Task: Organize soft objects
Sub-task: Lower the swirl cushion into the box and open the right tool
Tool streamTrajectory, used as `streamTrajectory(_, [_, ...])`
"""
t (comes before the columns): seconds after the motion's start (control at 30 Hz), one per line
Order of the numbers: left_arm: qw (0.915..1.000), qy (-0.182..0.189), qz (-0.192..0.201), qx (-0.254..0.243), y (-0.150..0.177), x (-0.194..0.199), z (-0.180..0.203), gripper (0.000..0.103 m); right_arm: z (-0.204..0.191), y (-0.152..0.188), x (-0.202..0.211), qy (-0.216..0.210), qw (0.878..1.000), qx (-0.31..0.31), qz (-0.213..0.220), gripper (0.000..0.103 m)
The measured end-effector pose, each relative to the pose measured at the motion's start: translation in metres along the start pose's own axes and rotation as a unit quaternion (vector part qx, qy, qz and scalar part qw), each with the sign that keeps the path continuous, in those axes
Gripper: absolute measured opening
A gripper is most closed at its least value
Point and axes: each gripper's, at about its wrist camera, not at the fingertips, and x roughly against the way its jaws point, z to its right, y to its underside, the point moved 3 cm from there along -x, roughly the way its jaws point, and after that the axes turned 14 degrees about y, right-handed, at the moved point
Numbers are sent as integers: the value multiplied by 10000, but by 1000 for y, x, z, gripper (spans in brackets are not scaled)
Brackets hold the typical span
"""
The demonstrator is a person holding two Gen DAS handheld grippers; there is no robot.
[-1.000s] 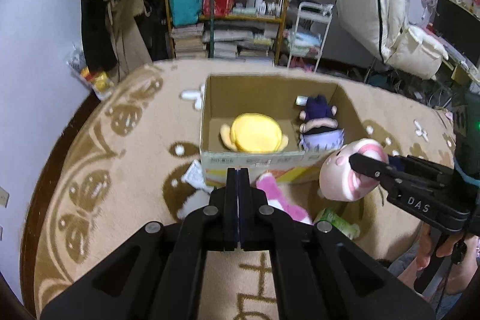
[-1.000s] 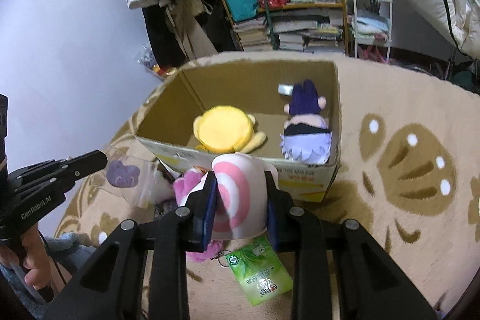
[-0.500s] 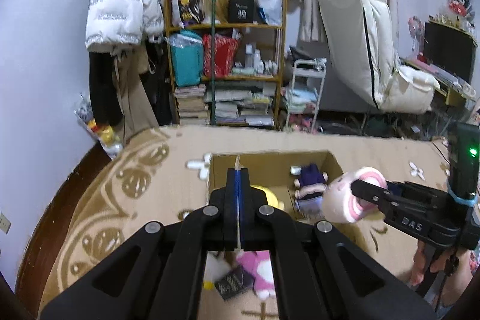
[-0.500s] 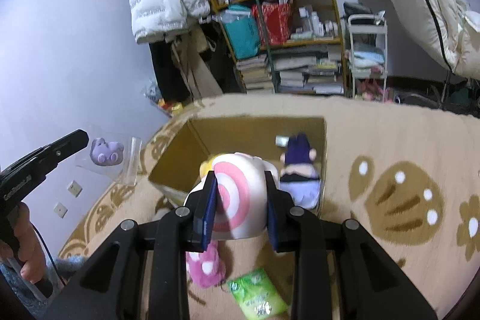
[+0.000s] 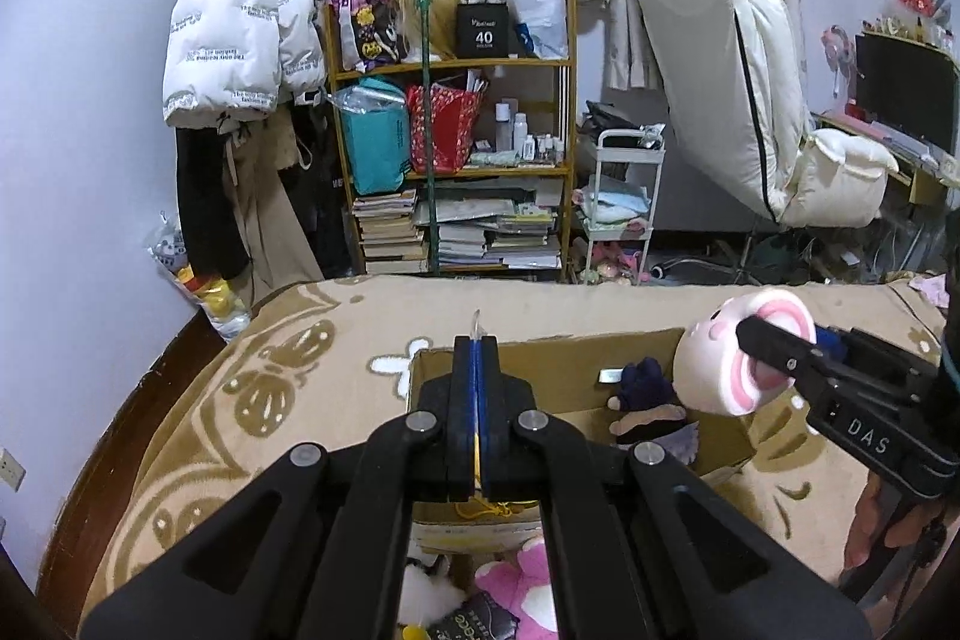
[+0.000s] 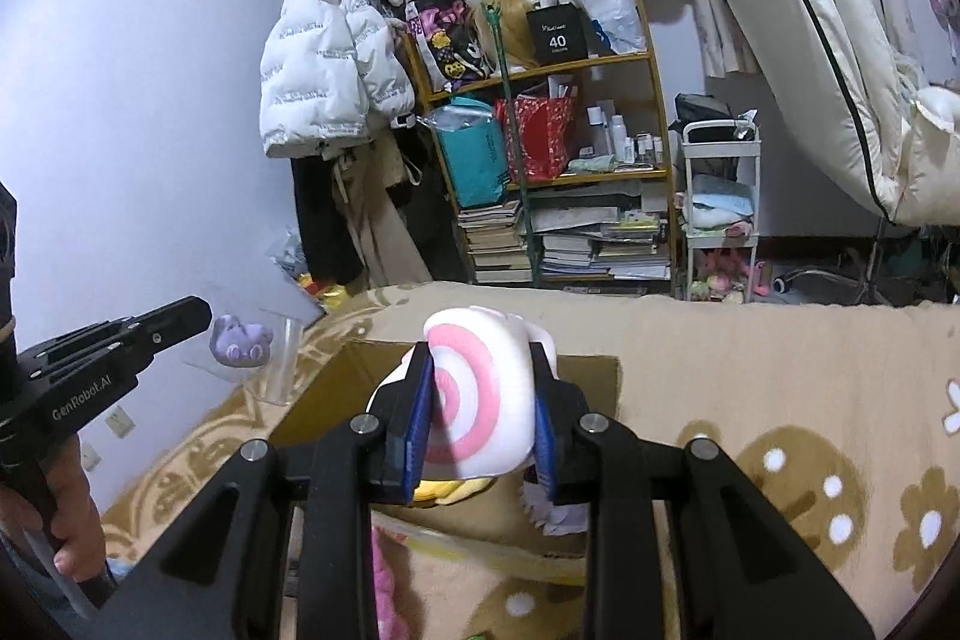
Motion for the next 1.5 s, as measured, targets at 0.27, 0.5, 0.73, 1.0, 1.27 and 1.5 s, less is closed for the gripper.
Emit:
streamTrajectory(0.27, [9991,15,-340,272,21,-32,-18,1,-3,10,-26,97,9996,104,-227,36])
streamTrajectory(0.5, [9980,-160,-534,300,34,-47,-26,4,-1,19,-42,146,9989,155,-425,39])
streamTrajectory(0.73, [9970,-230,-695,259,41,-56,-26,5,8,21,-51,212,9983,54,-545,44])
streamTrajectory(1.0, [9960,-275,-806,268,42,-55,-28,13,15,26,-55,213,9973,-112,-695,47])
streamTrajectory(1.27, [9958,-177,-777,441,40,-49,-34,26,13,26,-53,184,9974,-80,-698,50])
streamTrajectory(1.5, [9971,-279,-629,331,36,-39,-31,59,20,26,-51,176,9970,-226,-716,58])
